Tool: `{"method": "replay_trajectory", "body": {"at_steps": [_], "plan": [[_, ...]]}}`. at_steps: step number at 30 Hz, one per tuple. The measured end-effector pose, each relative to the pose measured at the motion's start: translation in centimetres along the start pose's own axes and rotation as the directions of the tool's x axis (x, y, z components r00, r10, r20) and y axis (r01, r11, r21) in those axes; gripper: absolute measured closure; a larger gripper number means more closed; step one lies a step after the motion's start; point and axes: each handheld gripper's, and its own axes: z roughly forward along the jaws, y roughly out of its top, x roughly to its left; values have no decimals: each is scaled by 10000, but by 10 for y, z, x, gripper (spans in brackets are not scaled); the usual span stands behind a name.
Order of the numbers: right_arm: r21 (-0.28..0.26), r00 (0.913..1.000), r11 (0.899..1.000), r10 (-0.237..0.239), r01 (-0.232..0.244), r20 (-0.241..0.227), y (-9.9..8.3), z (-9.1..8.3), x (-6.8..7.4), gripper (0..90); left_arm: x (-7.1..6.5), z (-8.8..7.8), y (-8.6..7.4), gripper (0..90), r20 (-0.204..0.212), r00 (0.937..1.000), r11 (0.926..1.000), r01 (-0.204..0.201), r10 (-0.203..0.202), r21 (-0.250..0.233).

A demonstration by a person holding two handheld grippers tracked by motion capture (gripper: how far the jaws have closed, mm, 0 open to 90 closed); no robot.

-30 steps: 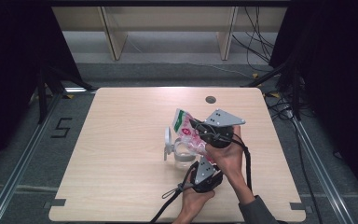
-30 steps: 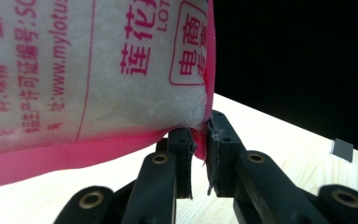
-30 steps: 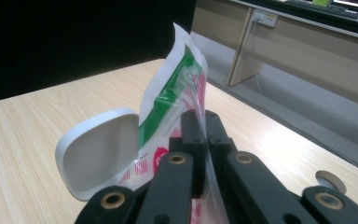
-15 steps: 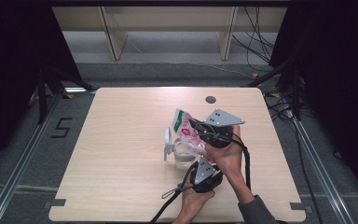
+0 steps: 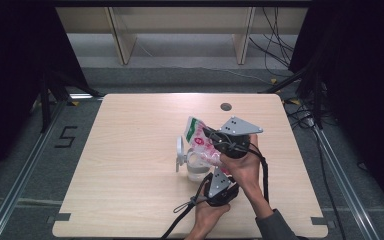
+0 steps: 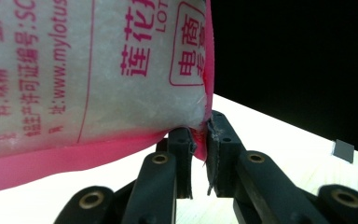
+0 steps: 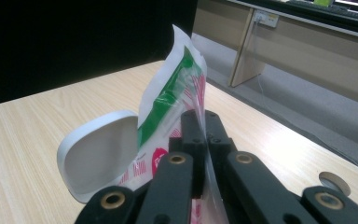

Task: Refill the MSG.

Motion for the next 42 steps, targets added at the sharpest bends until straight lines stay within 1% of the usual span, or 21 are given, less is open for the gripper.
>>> {"method": "replay_trajectory", "body": {"at_steps": [1,2,3,5,8,10,11,12,15,16,18,19,22,23,25,28,29,31,37,41,42], "plan": [[-63,10000,10000,55,-55,-55,0,1,-1,900,0,-1,0,808,-18,10000,10000,-22,22,46],[-32,9996,9996,281,-282,-40,0,1,1,900,0,-1,0,808,-20,10000,10000,-26,26,25],[-90,10000,9999,61,-62,-77,0,1,-1,900,0,-1,0,809,-33,10000,10000,-20,20,22],[-163,9999,9998,-69,68,-84,0,2,-1,900,0,0,0,809,-29,10000,10000,-5,5,7],[-94,10000,9999,56,-57,-63,0,1,-1,900,0,-1,0,809,45,10000,10000,-27,27,-8],[-109,9998,9998,-171,170,-32,1,1,-1,900,0,0,0,809,-28,10000,10000,3,-3,-3],[-109,9998,9998,-171,170,-32,1,1,-1,900,0,0,0,808,-28,10000,10000,3,-3,-3],[-35,9999,9999,108,-108,-35,0,1,0,900,0,0,0,809,2,10000,10000,13,-13,-13],[-115,9999,9999,99,-98,61,0,2,-1,900,0,0,0,809,1,10000,10000,-4,4,-13],[-48,10000,10000,-42,42,-39,0,2,-1,900,0,0,0,809,-4,10000,10000,2,-2,-6],[-27,9999,9999,-157,157,15,-1,3,-1,900,0,1,0,808,90,10000,10000,-8,9,-14],[77,9999,9999,116,-116,17,-1,3,-1,900,0,0,0,809,7,10000,10000,-4,4,11],[-43,10000,9999,94,-94,31,0,2,-1,900,0,0,0,810,-11,10000,10000,-28,28,-15],[-153,10000,9999,-11,12,59,0,2,-1,900,0,0,1,810,-20,10000,10000,-26,26,-51],[-74,10000,10000,-35,34,-17,1,1,0,900,0,0,2,810,-18,10000,10000,-10,10,-82],[-131,9995,9994,-311,311,9,3,2,-1,900,0,0,2,810,-40,10000,9999,28,-28,-108],[-71,9998,9998,-179,178,-89,2,3,0,900,0,1,2,810,-14,10000,9999,73,-73,-137],[-78,9995,9995,-310,309,-27,2,3,-1,900,0,0,2,810,-5,10000,9999,88,-88,-129],[-3,10000,10000,-56,56,-40,2,4,1,900,1,2,3,810,38,9999,9997,145,-145,-172],[-112,10000,9999,-92,92,-18,3,4,3,900,2,2,3,810,52,9999,9996,121,-120,-246],[-56,9999,10000,-74,73,-112,3,4,3,900,2,1,3,810,51,9999,9997,118,-117,-235]]}}
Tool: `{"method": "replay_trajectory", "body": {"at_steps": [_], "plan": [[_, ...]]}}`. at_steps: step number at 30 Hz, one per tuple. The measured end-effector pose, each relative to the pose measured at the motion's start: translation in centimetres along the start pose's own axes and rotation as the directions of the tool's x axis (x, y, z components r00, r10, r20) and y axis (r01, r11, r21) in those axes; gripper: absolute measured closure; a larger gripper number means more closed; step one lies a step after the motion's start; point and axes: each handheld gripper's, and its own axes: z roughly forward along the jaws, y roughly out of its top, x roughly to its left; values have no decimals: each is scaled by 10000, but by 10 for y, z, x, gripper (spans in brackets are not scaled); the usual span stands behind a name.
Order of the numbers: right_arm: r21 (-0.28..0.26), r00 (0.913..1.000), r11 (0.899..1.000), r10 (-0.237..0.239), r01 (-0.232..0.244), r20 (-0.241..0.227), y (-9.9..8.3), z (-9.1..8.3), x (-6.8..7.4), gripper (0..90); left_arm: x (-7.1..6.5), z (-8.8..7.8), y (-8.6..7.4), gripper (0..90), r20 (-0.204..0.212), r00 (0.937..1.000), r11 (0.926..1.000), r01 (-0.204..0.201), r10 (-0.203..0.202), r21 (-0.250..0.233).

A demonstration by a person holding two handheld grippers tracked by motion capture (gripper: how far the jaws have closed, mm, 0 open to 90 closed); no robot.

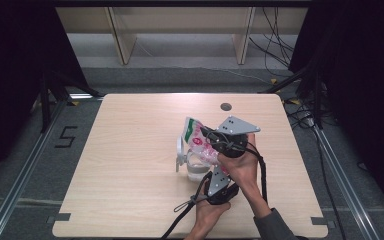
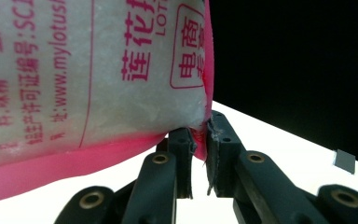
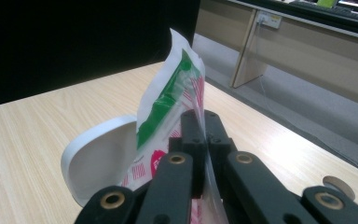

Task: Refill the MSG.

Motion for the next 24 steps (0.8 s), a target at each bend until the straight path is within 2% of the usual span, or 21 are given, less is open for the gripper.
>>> {"method": "replay_trajectory", "body": {"at_steps": [1,3,4,8,13,16,22,24], "plan": [[-55,9998,9998,-184,184,32,0,0,-1,900,0,0,0,809,-8,10000,10000,-8,8,1],[-56,10000,10000,-77,76,-39,0,0,0,900,0,0,0,810,-18,10000,10000,6,-6,-9],[-75,9999,9999,-117,118,74,0,1,0,900,1,0,0,809,-39,10000,10000,49,-49,-41],[-60,9999,9999,-134,134,-69,1,1,-1,900,1,0,0,809,-61,10000,10000,33,-33,-8],[-27,9999,9999,-152,152,-19,1,1,-1,900,1,1,1,809,-42,10000,10000,64,-64,-50],[-53,10000,10000,-8,8,-28,1,1,2,900,2,0,1,809,-31,10000,10000,55,-56,-78],[-85,10000,10000,-30,31,36,1,2,1,900,2,1,1,809,-32,10000,10000,53,-53,-71],[-120,9998,9997,-188,189,115,1,1,1,900,2,1,1,809,-26,10000,9999,26,-26,-106]]}}
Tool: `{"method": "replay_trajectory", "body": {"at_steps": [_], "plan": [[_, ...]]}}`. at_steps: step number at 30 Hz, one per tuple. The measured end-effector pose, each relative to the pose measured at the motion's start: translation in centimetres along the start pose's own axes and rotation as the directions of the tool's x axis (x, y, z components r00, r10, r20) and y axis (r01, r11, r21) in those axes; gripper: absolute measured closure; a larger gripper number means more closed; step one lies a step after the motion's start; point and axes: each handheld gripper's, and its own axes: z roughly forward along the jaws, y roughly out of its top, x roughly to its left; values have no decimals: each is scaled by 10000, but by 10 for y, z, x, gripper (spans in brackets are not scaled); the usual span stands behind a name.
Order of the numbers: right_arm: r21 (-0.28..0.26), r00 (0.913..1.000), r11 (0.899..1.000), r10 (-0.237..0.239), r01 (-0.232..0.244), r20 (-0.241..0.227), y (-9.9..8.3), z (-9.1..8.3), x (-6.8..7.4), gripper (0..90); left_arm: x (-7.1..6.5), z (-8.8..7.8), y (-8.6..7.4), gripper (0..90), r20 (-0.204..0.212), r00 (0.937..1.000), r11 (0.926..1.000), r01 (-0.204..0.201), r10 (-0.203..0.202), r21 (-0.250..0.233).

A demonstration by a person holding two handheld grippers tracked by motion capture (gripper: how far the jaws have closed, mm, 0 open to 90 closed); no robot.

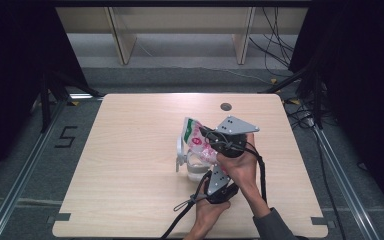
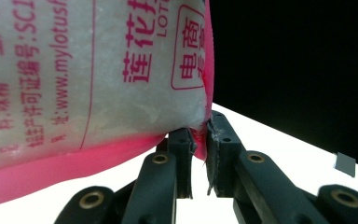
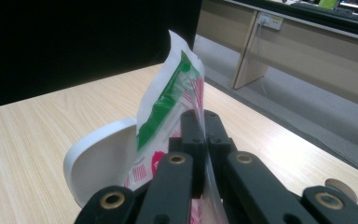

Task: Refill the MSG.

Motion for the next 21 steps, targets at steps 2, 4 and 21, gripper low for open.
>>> {"method": "replay_trajectory", "body": {"at_steps": [2,4,21], "plan": [[108,9997,9997,226,-224,-121,0,-1,0,900,-1,-1,0,809,30,10000,10000,5,-5,27],[98,9998,9998,146,-145,-125,0,0,0,900,0,-1,1,809,46,10000,10000,-6,6,18],[328,9999,9994,92,-90,-74,-1,4,2,900,-6,3,0,810,201,9969,9953,770,-759,-584]]}}
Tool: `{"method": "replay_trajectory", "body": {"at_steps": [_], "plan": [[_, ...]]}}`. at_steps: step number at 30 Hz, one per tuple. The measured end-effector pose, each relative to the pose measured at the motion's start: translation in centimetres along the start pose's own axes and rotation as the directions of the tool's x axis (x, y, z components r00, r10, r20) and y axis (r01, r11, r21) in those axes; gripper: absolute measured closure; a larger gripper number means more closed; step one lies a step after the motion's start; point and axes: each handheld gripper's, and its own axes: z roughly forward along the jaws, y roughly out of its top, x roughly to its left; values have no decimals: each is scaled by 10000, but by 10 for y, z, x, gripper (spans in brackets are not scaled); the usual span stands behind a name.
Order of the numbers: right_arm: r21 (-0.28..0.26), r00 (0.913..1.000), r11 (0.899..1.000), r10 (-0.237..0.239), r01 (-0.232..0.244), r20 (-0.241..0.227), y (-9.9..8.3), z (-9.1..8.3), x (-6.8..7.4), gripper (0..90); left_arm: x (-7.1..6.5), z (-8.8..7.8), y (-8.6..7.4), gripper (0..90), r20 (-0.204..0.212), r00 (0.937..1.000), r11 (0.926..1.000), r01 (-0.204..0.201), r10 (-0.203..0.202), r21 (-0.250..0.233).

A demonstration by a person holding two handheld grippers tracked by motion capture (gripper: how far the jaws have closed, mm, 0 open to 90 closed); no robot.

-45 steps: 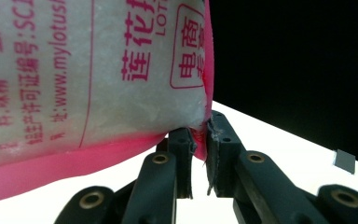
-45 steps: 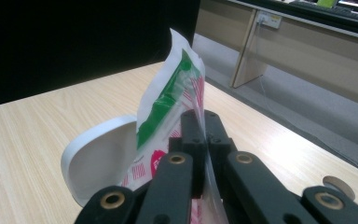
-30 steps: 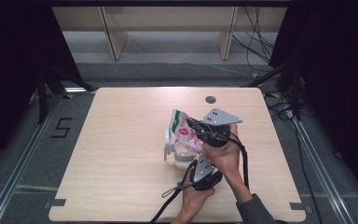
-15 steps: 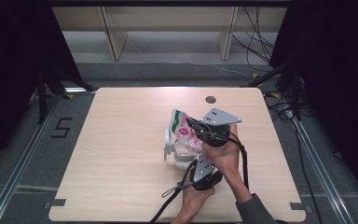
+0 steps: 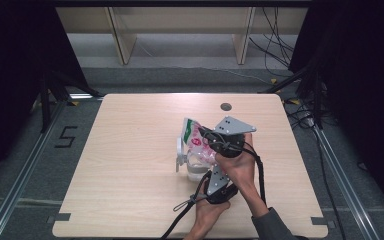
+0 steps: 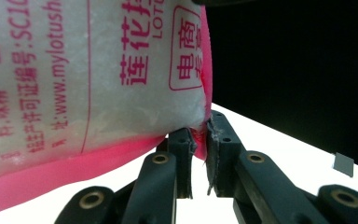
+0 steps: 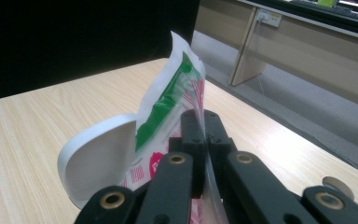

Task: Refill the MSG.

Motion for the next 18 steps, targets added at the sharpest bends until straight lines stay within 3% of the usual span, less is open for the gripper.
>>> {"method": "replay_trajectory", "body": {"at_steps": [2,3,8,9,10,11,12,13,15,16,18], "plan": [[-223,9995,9993,-298,301,142,0,1,-1,900,0,1,0,810,-10,10000,10000,45,-45,-56],[-137,10000,9999,-52,53,66,0,1,0,900,0,1,0,810,-10,10000,10000,45,-45,-56],[-94,9998,9998,-202,202,-16,0,1,-1,900,0,1,0,810,-16,9999,9999,101,-101,-78],[-151,9999,9997,-164,165,55,0,1,0,900,0,0,0,810,-18,10000,10000,18,-19,-28],[-92,10000,10000,35,-34,29,0,0,0,900,5,-5,1,810,-126,9971,9950,-735,745,676],[-108,10000,9999,-42,42,-7,0,0,-2,900,5,-4,1,810,-120,9971,9951,-746,755,653],[-171,9997,9996,-238,239,102,1,0,-3,900,5,-4,1,810,-120,9971,9951,-746,755,653],[-149,10000,9999,-87,87,33,0,0,-1,900,0,0,0,810,-27,10000,10000,31,-31,-27],[-176,9999,9997,-150,151,62,0,0,-1,900,0,1,0,810,-6,10000,10000,30,-30,-53],[-90,10000,10000,-10,10,-13,0,0,-1,900,2,-1,1,810,52,9995,9993,-297,296,205],[-158,10000,9998,-89,90,41,1,-1,-2,900,0,0,1,810,65,10000,10000,-62,62,-27]]}}
